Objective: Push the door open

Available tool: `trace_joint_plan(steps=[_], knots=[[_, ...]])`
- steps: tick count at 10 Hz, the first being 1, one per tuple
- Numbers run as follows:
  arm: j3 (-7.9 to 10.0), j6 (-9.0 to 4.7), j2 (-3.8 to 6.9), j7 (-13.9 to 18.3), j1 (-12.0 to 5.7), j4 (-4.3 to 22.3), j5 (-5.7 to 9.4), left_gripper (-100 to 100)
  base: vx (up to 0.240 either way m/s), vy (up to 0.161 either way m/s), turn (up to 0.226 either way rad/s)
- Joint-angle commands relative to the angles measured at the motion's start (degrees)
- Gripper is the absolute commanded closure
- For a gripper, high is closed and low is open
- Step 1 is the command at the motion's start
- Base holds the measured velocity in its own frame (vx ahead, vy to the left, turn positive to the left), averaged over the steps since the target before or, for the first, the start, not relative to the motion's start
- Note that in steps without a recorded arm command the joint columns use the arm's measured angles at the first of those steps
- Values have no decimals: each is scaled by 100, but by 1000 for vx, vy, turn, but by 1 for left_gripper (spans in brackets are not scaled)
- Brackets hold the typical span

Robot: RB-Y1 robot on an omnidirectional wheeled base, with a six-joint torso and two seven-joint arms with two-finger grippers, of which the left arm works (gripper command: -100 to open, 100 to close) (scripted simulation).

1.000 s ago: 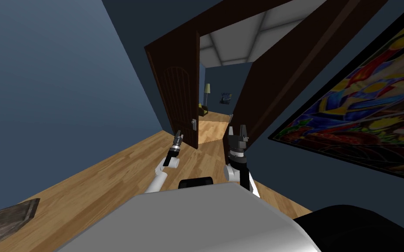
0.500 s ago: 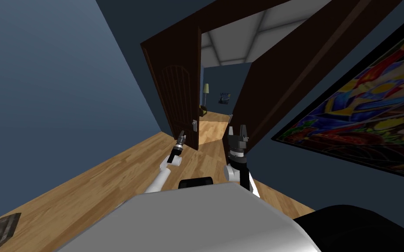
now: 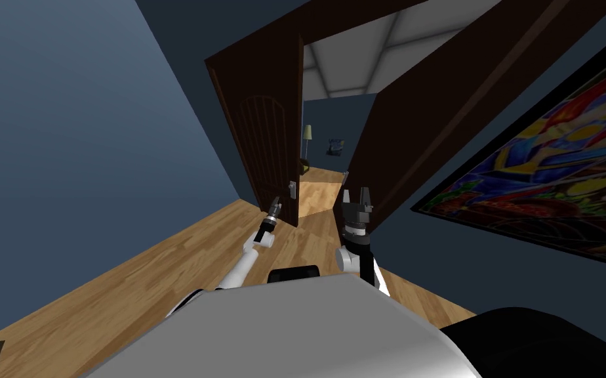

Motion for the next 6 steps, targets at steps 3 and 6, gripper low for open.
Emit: trace_joint_plan(steps=[3,6], knots=[[-83,56,-42,62,-304,472,4,-100,80,90,-65],[-148,83,-94,108,-565,891,6,-100,68,72,-51]])
